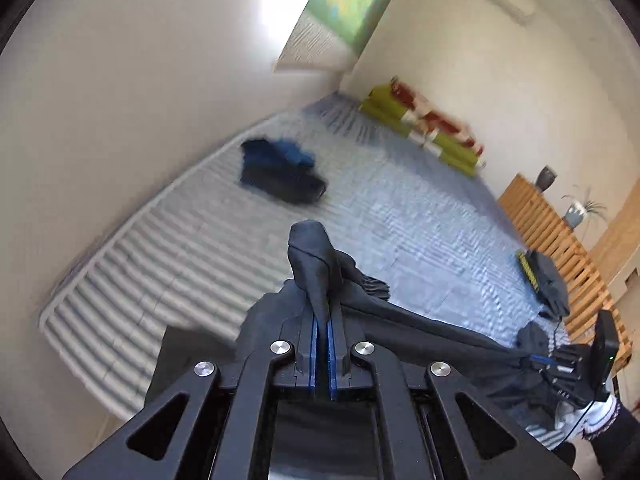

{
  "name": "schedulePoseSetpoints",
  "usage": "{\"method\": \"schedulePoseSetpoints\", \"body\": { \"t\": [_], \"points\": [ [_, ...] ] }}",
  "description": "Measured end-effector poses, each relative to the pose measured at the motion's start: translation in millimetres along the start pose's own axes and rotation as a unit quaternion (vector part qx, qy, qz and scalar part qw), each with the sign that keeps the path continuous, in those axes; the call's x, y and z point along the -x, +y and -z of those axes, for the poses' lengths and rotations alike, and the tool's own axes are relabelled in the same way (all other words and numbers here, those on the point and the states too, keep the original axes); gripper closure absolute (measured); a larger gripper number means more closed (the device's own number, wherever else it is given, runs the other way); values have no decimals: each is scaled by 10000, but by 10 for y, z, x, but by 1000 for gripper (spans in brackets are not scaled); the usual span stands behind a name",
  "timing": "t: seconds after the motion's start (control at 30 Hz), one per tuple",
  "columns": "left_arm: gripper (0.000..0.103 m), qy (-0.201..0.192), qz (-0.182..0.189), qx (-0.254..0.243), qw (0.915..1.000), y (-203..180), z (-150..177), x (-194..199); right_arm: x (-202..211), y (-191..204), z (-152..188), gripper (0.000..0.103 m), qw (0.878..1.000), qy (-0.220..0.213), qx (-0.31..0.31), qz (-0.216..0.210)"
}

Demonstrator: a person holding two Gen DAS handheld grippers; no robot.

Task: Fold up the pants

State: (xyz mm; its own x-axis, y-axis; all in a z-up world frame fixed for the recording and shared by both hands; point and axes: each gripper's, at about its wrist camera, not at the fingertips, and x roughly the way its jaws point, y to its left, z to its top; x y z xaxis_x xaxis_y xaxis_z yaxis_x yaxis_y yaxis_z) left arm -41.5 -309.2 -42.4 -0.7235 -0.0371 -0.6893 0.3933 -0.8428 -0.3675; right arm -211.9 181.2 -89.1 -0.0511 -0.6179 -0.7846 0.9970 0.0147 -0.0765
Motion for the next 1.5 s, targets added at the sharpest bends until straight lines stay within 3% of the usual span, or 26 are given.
{"method": "schedulePoseSetpoints", "body": {
  "t": [0.07,0.17,0.3,0.53,0.77,0.83,0.87,0.9,0.97,1.1,1.17,1.23,1.3,1.4,1.43,1.5],
  "points": [
    [100,151,-88,350,9992,135,53,-40,14,165,86,101,9998,136,110,1],
    [100,-125,-91,53,9999,-36,-28,82,-21,318,86,102,9987,159,390,297],
    [100,-147,-177,-295,9993,-271,-282,97,192,122,-27,101,9998,-107,-9,152],
    [100,1,-386,-805,9960,-772,-954,-535,178,-456,-371,101,9952,-327,-404,823],
    [100,171,-609,-951,9935,-1103,-1531,-1404,-310,-1014,-652,102,9883,-78,-649,1379],
    [96,175,-652,-924,9934,-1175,-1656,-1655,-451,-1128,-724,102,9846,-30,-589,1649],
    [86,245,-642,-886,9937,-1212,-1719,-1772,-528,-1195,-768,102,9830,7,-601,1735],
    [57,323,-597,-794,9945,-1209,-1773,-1864,-613,-1280,-807,102,9808,70,-642,1842],
    [34,176,-529,-620,9965,-1158,-1817,-1935,-835,-1481,-868,101,9711,335,-711,2253],
    [34,459,-829,-647,9934,-935,-1732,-2203,-1229,-1876,-771,97,9524,1018,-776,2765],
    [34,675,-909,-566,9920,-797,-1640,-2359,-1326,-2018,-662,79,9449,1278,-930,2866],
    [34,802,-897,-405,9919,-663,-1552,-2503,-1278,-2071,-576,74,9465,1189,-1089,2795],
    [34,1046,-658,-122,9923,-571,-1477,-2677,-1157,-1999,-499,71,9524,1061,-1247,2571],
    [36,1189,-473,142,9917,-553,-1383,-2914,-953,-1651,-434,57,9764,783,-1247,1580],
    [39,1156,-503,141,9919,-585,-1354,-2966,-931,-1482,-411,48,9834,802,-1150,1148],
    [79,1144,-694,153,9909,-635,-1324,-3041,-949,-1190,-348,43,9901,904,-953,488]
  ]
}}
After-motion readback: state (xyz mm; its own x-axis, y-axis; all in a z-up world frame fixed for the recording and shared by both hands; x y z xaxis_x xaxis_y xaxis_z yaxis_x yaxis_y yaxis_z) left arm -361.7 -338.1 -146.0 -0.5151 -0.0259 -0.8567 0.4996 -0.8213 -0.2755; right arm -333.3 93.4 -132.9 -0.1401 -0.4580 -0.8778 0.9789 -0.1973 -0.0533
